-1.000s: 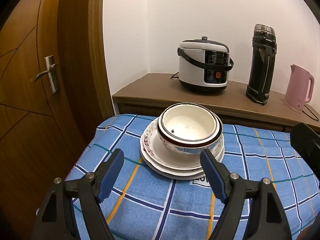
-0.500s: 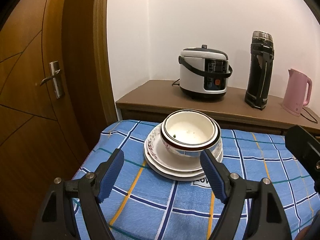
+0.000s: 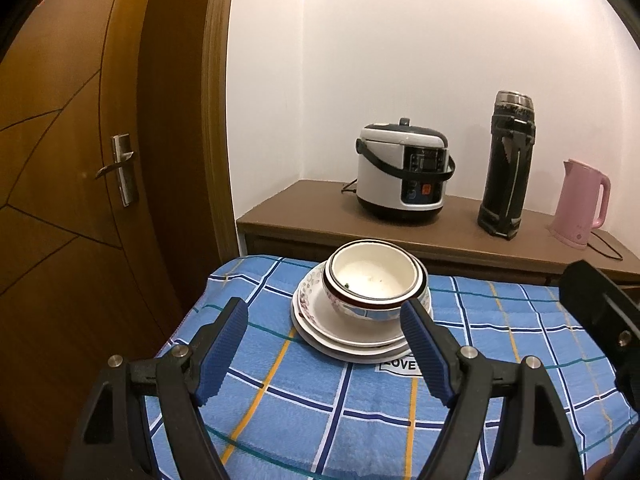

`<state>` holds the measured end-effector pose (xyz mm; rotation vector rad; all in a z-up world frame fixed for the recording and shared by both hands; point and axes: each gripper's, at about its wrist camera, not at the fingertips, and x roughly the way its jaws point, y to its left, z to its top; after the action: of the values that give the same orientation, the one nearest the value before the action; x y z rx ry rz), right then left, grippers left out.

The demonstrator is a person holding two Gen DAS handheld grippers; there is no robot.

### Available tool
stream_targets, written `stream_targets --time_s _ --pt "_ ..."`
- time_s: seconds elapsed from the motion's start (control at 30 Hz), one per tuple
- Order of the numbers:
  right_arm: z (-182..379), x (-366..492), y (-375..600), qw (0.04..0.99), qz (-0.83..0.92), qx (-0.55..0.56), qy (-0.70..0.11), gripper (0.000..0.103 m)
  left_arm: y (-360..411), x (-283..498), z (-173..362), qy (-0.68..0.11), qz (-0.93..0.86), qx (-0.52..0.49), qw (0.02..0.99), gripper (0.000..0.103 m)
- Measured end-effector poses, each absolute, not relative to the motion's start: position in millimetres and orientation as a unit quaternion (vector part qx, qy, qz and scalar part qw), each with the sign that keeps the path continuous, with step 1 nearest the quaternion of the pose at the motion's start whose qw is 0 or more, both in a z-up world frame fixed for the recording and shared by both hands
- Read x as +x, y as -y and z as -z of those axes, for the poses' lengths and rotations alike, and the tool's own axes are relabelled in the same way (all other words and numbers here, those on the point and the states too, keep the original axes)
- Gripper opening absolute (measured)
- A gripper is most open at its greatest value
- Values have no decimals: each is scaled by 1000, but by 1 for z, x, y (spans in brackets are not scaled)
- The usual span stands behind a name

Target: Organize plates and bowls

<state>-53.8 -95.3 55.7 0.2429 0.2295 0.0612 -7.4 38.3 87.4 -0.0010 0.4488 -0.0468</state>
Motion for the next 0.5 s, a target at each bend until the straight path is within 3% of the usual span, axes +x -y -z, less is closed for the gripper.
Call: stream_targets --time_s 0.5 --pt "-58 -57 96 985 -24 131 -111 103 -49 -13 -96 -206 3 -12 979 81"
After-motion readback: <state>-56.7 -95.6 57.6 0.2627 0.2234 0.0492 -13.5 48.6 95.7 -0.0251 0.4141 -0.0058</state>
